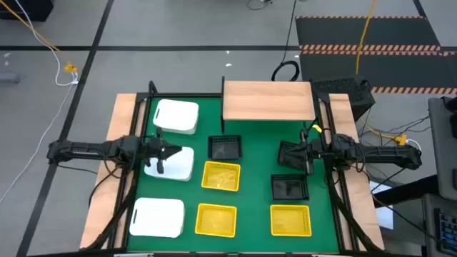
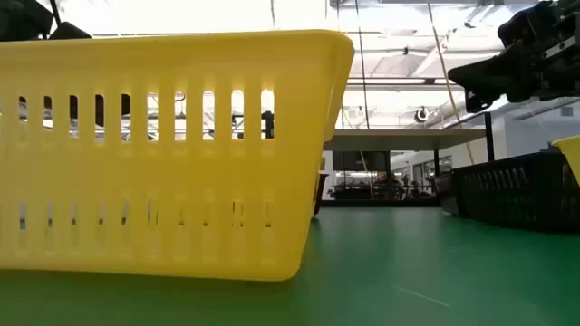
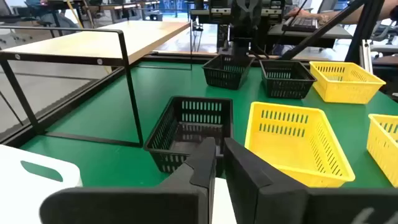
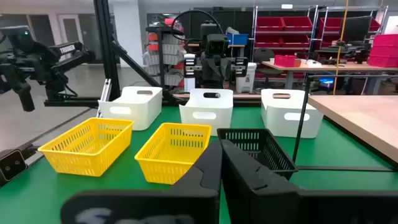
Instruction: Stack baskets on shelf by color
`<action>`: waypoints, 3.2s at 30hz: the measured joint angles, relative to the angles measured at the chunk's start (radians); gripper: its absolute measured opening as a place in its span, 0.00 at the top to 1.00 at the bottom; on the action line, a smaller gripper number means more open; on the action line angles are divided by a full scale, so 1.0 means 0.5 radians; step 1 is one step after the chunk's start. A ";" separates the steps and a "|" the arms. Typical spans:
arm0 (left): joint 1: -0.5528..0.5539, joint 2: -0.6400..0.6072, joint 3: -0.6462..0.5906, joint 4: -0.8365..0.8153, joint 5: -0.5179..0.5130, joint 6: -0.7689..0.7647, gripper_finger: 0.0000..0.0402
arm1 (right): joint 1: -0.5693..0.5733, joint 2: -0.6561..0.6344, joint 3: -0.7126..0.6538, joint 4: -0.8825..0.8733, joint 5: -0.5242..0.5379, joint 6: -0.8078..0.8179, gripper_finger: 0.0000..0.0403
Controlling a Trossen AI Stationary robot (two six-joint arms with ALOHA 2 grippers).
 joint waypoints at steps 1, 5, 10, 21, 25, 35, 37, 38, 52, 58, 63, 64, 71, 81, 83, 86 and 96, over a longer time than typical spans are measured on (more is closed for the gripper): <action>0.000 0.000 0.000 0.000 0.000 0.000 0.91 | -0.001 0.000 0.000 -0.001 -0.001 0.000 1.00; 0.000 -0.001 0.000 0.000 0.000 0.001 0.91 | -0.001 0.000 0.000 0.000 0.000 0.000 1.00; 0.000 -0.001 0.000 0.000 -0.001 0.000 0.91 | 0.000 0.000 0.000 0.000 -0.001 0.000 1.00; 0.000 0.000 0.000 0.000 0.000 0.000 0.91 | 0.000 0.000 0.000 0.000 -0.001 0.001 1.00; 0.000 -0.001 0.000 -0.001 0.000 0.001 0.91 | -0.001 0.000 0.000 0.000 -0.001 0.001 1.00; 0.000 -0.001 0.000 -0.001 0.000 0.001 0.91 | -0.001 0.000 -0.001 -0.001 0.000 0.001 1.00; 0.000 0.000 0.000 0.000 0.000 0.001 0.91 | -0.001 0.000 0.000 -0.001 -0.001 0.000 1.00; 0.000 0.000 0.000 0.000 0.000 0.000 0.91 | 0.000 0.000 -0.001 -0.001 -0.001 0.000 1.00; 0.000 0.000 0.000 0.000 -0.001 0.000 0.91 | -0.001 0.000 0.000 0.000 0.000 0.001 1.00; 0.000 -0.001 0.000 0.000 0.000 0.001 0.91 | -0.001 0.000 0.000 -0.001 -0.001 0.000 1.00; 0.000 0.000 0.000 0.000 0.000 0.000 0.91 | -0.001 0.000 0.000 0.001 -0.001 0.001 1.00; 0.000 -0.001 0.000 0.000 0.000 0.001 0.91 | 0.000 0.001 0.000 0.005 -0.001 0.001 1.00; 0.000 0.000 0.000 0.000 0.000 0.000 0.91 | -0.001 0.001 -0.001 0.018 0.001 0.183 1.00; 0.000 -0.001 0.000 0.014 -0.002 0.472 0.91 | -0.002 0.203 0.096 0.493 0.368 0.136 0.98; 0.000 -0.001 0.000 0.014 -0.002 0.467 0.91 | -0.002 0.352 0.185 0.386 0.375 0.202 0.94; 0.000 -0.001 0.000 0.025 -0.002 0.454 0.91 | -0.002 0.596 0.378 0.237 0.375 0.325 0.87; 0.000 -0.001 0.000 0.304 -0.001 -0.020 0.91 | -0.005 1.209 1.168 -1.086 0.884 0.461 0.63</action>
